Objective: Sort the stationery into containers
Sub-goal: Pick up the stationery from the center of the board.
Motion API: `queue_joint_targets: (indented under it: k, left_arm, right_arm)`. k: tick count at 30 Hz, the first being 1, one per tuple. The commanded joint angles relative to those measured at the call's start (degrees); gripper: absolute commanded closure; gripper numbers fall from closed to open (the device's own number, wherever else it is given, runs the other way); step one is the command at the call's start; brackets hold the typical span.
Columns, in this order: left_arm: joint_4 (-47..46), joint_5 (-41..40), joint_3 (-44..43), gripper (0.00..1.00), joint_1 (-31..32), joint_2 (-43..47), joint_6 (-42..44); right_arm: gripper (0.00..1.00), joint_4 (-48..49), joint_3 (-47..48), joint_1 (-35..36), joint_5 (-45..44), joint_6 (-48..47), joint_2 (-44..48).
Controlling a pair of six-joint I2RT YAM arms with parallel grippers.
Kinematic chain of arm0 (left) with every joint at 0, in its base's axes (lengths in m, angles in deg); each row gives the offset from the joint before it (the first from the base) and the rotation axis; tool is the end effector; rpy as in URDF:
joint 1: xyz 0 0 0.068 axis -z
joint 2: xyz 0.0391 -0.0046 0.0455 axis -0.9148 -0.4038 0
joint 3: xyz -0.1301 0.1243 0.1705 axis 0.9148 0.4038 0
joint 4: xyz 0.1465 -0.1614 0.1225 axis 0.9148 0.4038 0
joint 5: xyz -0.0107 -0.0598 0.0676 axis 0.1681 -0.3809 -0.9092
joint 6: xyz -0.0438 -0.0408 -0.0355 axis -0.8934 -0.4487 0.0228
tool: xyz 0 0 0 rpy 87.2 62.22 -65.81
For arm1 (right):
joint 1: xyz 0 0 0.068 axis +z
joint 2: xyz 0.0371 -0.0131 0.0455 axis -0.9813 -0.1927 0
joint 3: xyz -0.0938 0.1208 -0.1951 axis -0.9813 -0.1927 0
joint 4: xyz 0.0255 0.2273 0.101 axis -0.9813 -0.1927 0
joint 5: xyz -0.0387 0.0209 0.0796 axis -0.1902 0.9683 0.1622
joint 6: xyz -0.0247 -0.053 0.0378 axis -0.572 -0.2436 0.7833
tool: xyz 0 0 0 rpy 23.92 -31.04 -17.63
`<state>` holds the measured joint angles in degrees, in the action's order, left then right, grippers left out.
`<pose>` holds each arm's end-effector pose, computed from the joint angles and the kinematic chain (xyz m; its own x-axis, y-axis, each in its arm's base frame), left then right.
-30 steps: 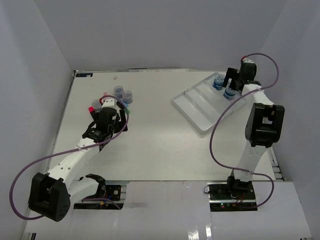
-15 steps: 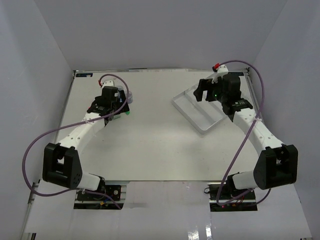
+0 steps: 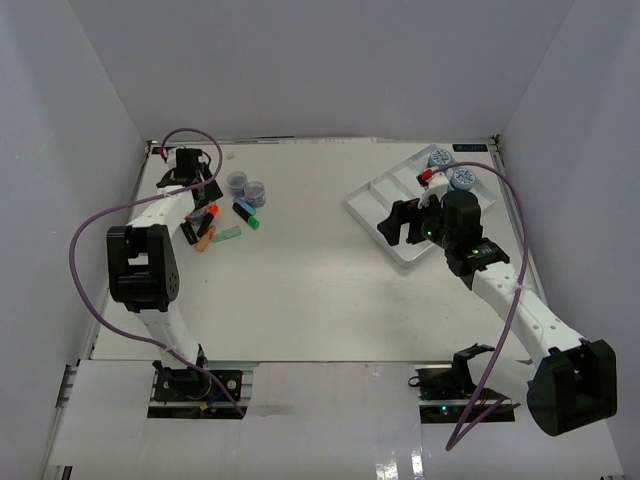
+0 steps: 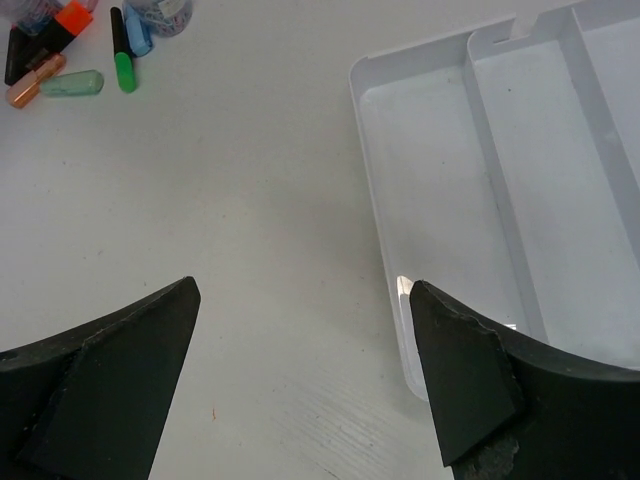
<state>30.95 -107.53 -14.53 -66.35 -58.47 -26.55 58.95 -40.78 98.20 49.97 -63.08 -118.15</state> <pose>0.3934 0.0211 0.1914 -0.6156 -0.3730 -0.6942 -0.5146 0.8574 -0.0043 0.2548 0.1023 0.2674 -0.3815 0.0118 -0.9243 -0.4667 0.8607 0.2036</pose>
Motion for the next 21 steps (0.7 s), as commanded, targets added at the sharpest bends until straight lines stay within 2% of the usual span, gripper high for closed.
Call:
queue_joint_targets:
  k: [1, 11, 21]
  left_arm:
    - [0.7, -1.7, -4.2, 0.02, 0.3, -2.1, 1.0]
    - [2.5, -3.5, -9.1, 0.02, -1.9, -9.1, 1.8]
    - [2.2, -3.9, -8.1, 0.02, -1.9, -6.3, 2.4]
  right_arm:
    - [0.08, 3.0, -1.5, 0.2, 2.3, 0.6, 2.2]
    - [0.09, 2.7, -3.0, 0.3, 2.7, -0.2, 3.6]
    - [0.09, 2.8, -3.6, 0.4, 3.3, -0.3, 2.9]
